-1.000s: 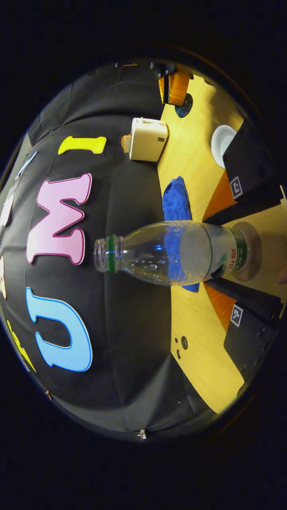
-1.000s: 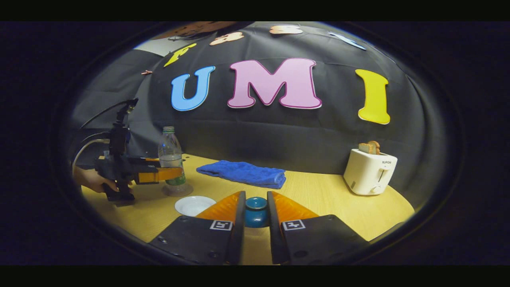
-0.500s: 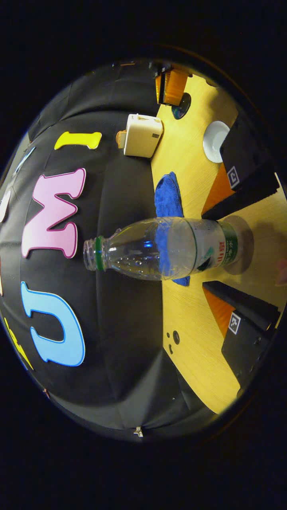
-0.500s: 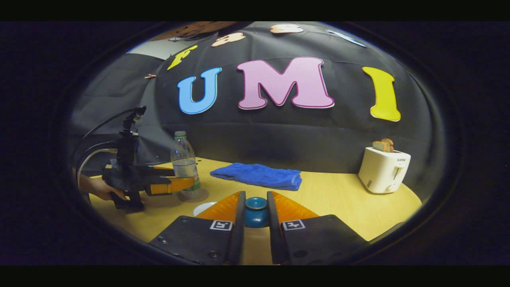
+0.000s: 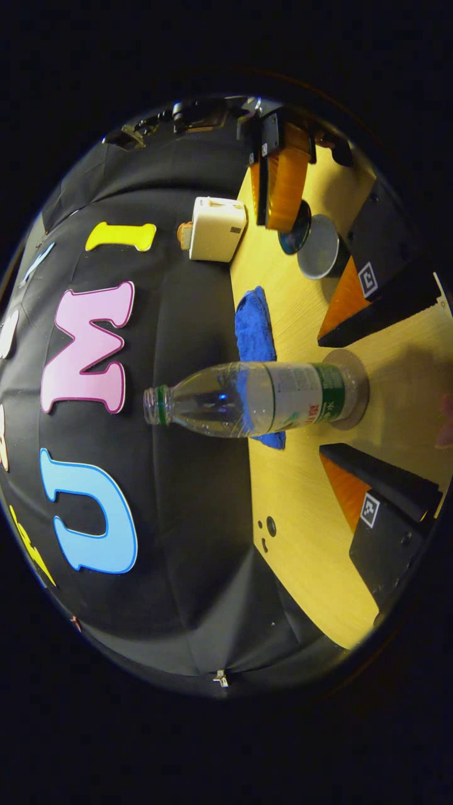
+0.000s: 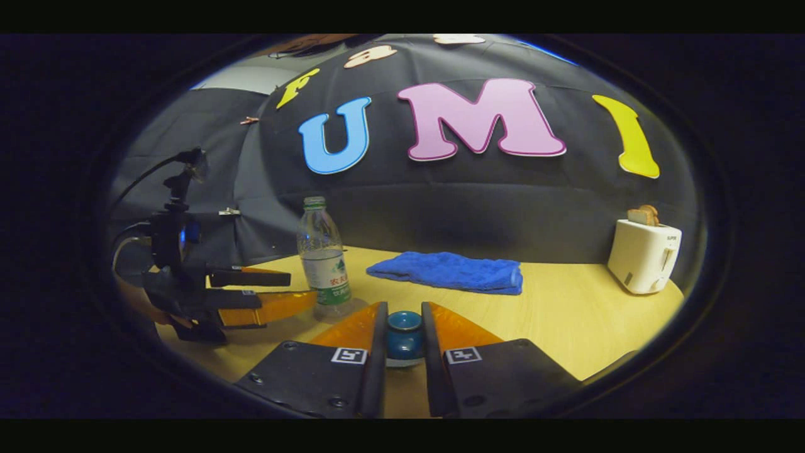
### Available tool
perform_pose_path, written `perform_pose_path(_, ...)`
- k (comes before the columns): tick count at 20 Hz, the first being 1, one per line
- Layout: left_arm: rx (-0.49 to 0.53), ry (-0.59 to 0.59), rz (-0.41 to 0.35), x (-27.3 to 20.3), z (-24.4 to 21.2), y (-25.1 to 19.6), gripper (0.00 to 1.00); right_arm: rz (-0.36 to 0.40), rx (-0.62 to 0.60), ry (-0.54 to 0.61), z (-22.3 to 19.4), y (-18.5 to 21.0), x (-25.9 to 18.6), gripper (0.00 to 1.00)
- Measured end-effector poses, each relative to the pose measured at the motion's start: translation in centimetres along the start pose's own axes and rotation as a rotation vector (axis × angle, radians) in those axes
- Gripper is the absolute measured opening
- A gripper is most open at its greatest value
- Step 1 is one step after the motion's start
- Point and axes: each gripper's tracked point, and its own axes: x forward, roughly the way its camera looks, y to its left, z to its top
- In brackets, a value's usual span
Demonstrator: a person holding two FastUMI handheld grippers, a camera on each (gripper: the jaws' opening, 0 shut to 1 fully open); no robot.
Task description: Open the teacup lid with one hand, grasp the water bottle and pour water into the teacup with the other hand; after pouring, place the water bottle on the coaster and then close the teacup lid.
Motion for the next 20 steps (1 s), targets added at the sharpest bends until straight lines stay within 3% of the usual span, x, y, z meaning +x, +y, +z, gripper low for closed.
perform_pose_path(1, 0.002, 0.002, -0.001, -0.5, -0.1, -0.1, 0.96, 0.001, 0.005, 0.006, -0.3, 0.2, 0.2, 0.26)
perform_pose_path(3, 0.009, 0.003, 0.007, -1.3, -0.2, 0.0, 0.96, -0.002, 0.005, 0.019, -0.8, 0.4, 0.9, 0.35)
perform_pose_path(7, 0.001, 0.004, 0.017, -2.6, 0.0, 0.2, 0.96, -0.006, -0.006, 0.048, -1.8, 0.5, 1.3, 0.26)
perform_pose_path(8, 0.005, 0.001, 0.020, -2.7, 0.1, 0.1, 0.96, -0.005, -0.012, 0.054, -1.9, 0.6, 1.2, 0.35)
perform_pose_path(9, 0.009, 0.000, 0.023, -2.8, 0.2, 0.2, 0.96, -0.008, -0.019, 0.057, -1.9, 0.6, 1.3, 0.30)
perform_pose_path(16, 0.001, -0.010, 0.036, -3.7, 0.9, 0.7, 0.96, -0.025, -0.056, 0.095, -2.8, 0.5, 1.3, 0.33)
perform_pose_path(20, -0.014, -0.008, 0.046, -4.5, 1.4, 0.9, 0.96, -0.036, -0.027, 0.109, -2.8, 0.2, 0.8, 0.57)
